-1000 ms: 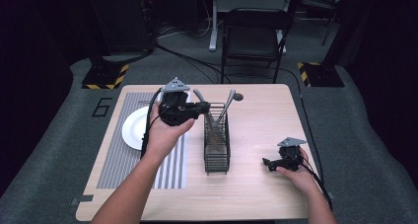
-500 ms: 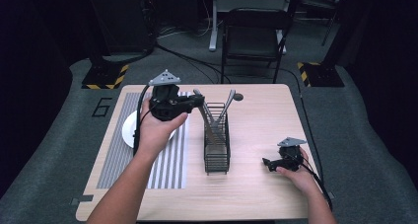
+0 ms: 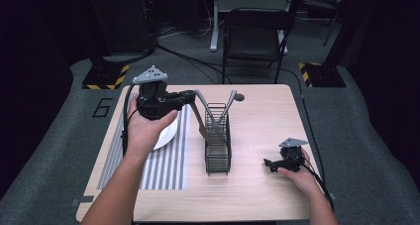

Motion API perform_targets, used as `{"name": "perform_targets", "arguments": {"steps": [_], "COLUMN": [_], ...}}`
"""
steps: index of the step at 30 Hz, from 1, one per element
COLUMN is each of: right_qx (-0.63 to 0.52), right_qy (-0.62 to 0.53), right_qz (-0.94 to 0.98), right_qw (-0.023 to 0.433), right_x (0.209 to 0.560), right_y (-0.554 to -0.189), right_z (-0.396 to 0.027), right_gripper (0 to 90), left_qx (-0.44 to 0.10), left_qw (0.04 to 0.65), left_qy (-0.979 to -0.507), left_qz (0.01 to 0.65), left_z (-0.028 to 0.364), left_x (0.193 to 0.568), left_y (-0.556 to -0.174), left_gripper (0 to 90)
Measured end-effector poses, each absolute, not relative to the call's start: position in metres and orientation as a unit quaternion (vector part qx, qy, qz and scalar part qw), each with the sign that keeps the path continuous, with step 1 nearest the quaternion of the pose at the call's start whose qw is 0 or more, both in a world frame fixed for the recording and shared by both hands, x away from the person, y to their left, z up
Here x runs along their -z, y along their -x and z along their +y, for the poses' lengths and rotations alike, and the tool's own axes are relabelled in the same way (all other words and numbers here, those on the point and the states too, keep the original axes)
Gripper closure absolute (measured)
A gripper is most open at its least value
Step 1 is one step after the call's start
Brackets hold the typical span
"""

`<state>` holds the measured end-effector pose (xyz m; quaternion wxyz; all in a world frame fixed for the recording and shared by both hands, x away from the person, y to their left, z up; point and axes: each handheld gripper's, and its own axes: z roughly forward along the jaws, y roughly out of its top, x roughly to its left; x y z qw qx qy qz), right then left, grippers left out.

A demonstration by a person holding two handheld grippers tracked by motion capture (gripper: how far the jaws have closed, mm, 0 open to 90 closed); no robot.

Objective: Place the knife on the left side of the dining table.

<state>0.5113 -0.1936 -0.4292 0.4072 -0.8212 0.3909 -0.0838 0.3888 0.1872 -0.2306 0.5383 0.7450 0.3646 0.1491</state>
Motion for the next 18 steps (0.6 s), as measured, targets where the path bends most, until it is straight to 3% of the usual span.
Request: {"name": "perform_targets", "arguments": {"steps": [18], "right_qx": [0.084], "right_qy": [0.821], "right_qz": [0.392], "right_qw": [0.407], "right_x": [0.429], "right_y": [-0.511], "right_z": [-0.194], "right_gripper": [0.0], "left_qx": [-0.166], "left_qw": [0.536], "left_qy": [-0.729], "left_qz": [0.391], "left_z": [0.224], "left_x": [0.235], "left_y": [-0.387], "left_gripper": [83.5]}}
